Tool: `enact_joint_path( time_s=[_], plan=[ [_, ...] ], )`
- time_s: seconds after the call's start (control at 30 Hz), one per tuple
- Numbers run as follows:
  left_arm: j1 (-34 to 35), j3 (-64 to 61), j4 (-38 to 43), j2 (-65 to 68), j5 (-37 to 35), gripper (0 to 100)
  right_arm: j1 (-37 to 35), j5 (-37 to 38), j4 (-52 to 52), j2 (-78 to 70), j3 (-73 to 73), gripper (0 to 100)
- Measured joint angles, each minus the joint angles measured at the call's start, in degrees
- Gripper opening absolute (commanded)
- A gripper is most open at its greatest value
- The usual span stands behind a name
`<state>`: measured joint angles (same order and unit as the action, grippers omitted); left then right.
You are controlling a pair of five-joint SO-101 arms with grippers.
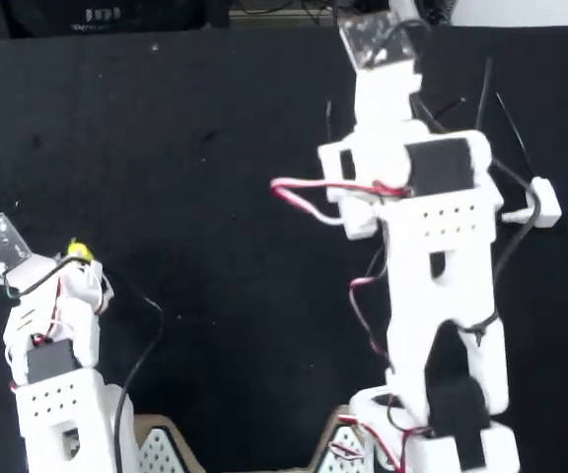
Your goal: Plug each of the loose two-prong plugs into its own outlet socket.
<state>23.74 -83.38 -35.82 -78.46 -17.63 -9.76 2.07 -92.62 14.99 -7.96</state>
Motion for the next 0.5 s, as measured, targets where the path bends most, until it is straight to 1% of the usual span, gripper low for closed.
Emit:
enact_joint_path(
  time_s=[0.03,0.1,0.17,0.27,0.33,0.4,0.5],
  plan=[
    [0.00,0.00,0.00,-1.67,1.14,8,0.00,0.00,0.88,0.62,2.99,1.5],
    [-1.05,0.00,0.00,-5.89,4.92,8,0.00,0.00,1.85,1.67,8.18,1.3],
    [-2.46,-0.79,-0.79,-10.90,11.25,8,0.00,0.00,1.93,3.60,11.43,1.1],
    [-3.16,-2.37,-7.38,-18.46,20.92,8,0.00,0.00,2.90,9.58,16.00,1.1],
    [-3.16,-2.46,-13.80,-23.91,22.95,8,0.00,0.00,5.45,14.77,20.75,1.1],
    [-3.87,-2.37,-19.78,-25.23,23.47,8,0.00,0.00,8.18,20.40,26.90,1.1],
    [-5.27,-2.64,-24.00,-24.88,23.65,8,0.00,0.00,11.96,29.10,37.63,1.1]
  ],
)
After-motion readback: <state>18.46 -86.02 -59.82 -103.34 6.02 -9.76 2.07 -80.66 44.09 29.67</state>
